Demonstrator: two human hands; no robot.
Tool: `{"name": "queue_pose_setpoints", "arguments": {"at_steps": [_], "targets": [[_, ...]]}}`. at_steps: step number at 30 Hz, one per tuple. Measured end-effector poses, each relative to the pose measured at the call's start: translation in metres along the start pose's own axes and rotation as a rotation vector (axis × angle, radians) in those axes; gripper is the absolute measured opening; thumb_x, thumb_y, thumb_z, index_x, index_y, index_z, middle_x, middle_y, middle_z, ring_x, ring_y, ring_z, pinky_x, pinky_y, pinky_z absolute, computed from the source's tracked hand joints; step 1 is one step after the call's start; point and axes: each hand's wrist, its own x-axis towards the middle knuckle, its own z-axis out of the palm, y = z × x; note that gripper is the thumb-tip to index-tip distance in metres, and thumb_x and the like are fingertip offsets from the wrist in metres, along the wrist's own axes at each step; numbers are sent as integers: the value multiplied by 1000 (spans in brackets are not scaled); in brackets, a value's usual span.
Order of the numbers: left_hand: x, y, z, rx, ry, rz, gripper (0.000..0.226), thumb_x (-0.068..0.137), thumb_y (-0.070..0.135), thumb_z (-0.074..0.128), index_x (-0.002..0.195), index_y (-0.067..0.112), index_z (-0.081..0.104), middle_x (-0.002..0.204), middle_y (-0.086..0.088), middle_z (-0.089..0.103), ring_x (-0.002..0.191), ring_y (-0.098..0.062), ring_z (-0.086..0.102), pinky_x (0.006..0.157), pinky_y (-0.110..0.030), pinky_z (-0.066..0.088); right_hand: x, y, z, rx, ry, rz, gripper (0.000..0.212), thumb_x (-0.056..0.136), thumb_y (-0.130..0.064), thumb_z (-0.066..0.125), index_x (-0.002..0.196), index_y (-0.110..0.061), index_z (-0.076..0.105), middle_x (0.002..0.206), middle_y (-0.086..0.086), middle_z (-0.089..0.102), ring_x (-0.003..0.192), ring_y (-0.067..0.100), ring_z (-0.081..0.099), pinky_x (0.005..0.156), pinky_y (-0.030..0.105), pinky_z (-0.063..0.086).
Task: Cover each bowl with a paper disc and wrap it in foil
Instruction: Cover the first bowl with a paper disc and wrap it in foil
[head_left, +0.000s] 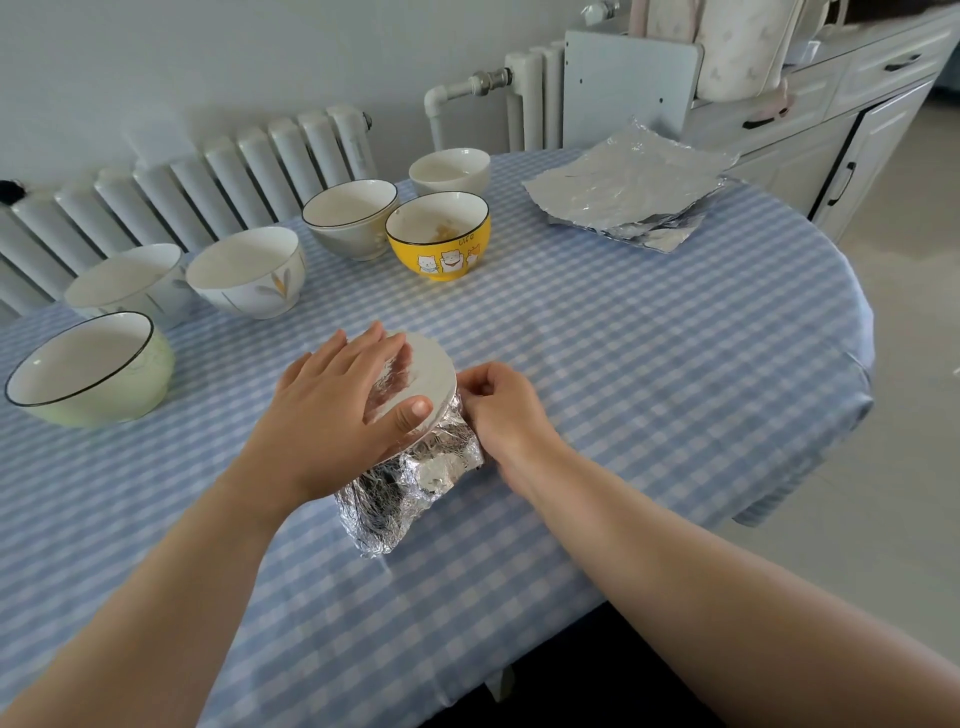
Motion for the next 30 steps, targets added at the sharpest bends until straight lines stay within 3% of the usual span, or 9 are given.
{"name": "queue_pose_setpoints", "arguments": {"at_steps": [3,6,8,10,12,16,20,23,30], "targets": [[0,0,0,-2,-5,2,106,67,94,4,154,37,22,164,13,13,152,-16,5,122,-44,8,5,-5,-6,-108,-88,71,25,83,4,64,79,-21,62,83,4,70,82,26,69,82,46,59],[0,0,-1,-2,-6,1,108,66,95,2,154,36,22,164,13,13,152,-15,5,121,-44,8,7,-9,-12,-37,58,-31,25,89,-2,55,83,-25,62,94,1,71,88,22,70,89,51,56],[0,0,-1,1,-2,-1,110,65,96,1,154,36,21,164,13,13,152,-15,5,121,-44,9,-7,-12,-12,-9,83,-110,13,99,-20,51,95,-23,63,97,1,71,87,14,68,87,41,57],[1,0,-1,5,3,-7,111,64,97,0,154,36,20,164,12,13,152,-16,6,121,-44,9,-25,-12,-8,9,5,-149,20,99,-38,54,104,-22,63,94,-4,70,82,7,64,76,25,53],[1,0,-1,9,0,-9,110,65,96,2,155,35,20,164,12,13,152,-16,6,121,-44,9,-33,-6,-1,99,-25,-149,25,94,-40,63,109,-21,62,99,-7,69,87,4,64,71,17,52],[1,1,0,2,6,-5,114,63,98,0,155,34,21,164,11,14,152,-16,7,121,-44,10,-36,-2,2,201,34,-86,29,88,-41,70,106,-19,63,97,-4,70,74,-1,64,60,13,50],[1,0,-1,7,8,-8,112,63,97,1,155,35,20,164,11,14,152,-17,6,121,-44,10,-36,0,4,227,46,-91,23,89,-43,69,97,-22,66,89,-9,66,72,-1,61,64,15,47],[1,0,0,12,7,-7,111,64,96,1,155,35,20,164,11,13,152,-16,6,121,-44,9,-34,1,3,222,63,-95,18,90,-42,68,88,-24,65,82,-12,62,64,-8,55,58,8,42],[0,1,-1,19,4,-8,113,63,97,-1,155,35,19,164,11,13,152,-16,6,121,-44,9,-29,-1,4,185,91,-86,21,96,-39,60,84,-22,61,69,-13,57,53,-5,48,59,16,40]]}}
